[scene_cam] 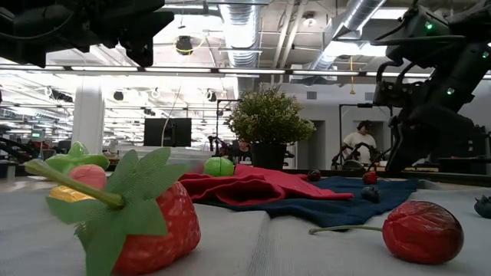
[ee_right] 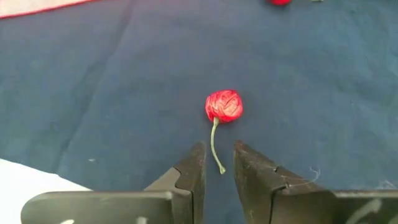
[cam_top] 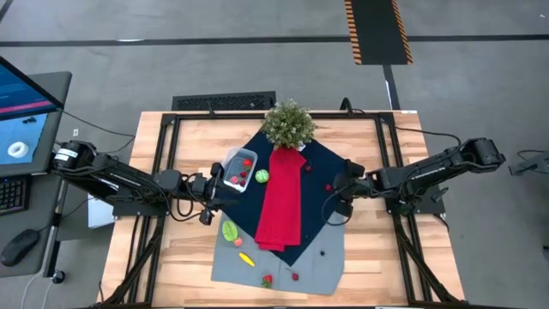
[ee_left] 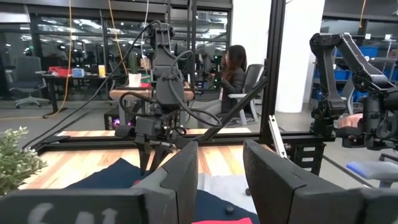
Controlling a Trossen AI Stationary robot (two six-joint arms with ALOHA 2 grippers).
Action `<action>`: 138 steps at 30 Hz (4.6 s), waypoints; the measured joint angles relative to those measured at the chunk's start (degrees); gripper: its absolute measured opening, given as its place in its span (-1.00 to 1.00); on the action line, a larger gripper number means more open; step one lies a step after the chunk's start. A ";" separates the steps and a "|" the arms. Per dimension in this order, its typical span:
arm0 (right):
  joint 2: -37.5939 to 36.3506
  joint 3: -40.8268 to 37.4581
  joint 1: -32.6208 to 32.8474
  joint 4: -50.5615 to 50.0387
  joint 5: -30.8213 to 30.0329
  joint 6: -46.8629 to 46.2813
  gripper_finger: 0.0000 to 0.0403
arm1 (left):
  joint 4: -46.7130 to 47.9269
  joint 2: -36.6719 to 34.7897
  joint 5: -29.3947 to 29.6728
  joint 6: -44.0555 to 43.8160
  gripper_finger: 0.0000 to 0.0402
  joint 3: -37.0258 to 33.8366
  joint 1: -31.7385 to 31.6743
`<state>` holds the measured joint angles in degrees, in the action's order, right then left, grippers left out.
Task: Pick and placing Produce into tupperware
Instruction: Put the top right red cherry into the transparent bin
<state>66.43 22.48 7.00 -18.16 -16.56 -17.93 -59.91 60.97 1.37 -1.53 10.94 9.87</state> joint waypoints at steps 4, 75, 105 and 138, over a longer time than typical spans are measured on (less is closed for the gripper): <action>0.00 0.00 -0.03 0.09 0.03 0.04 -0.49 | -0.01 0.00 0.00 0.05 -0.42 0.00 0.00; 1.73 -0.07 -4.54 0.21 6.32 0.42 -0.75 | -0.03 0.02 0.04 -0.26 -0.42 0.02 0.02; 1.68 0.26 -4.54 0.66 6.69 1.96 -0.73 | -0.03 0.02 0.07 -0.26 -0.42 0.02 0.02; 1.81 3.32 -5.71 -2.13 12.06 2.10 -0.36 | -0.03 0.02 -0.02 -0.60 -0.42 0.02 0.00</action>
<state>68.25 25.80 1.29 -20.29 -4.49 -15.83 -59.94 60.99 1.34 -2.13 10.96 9.87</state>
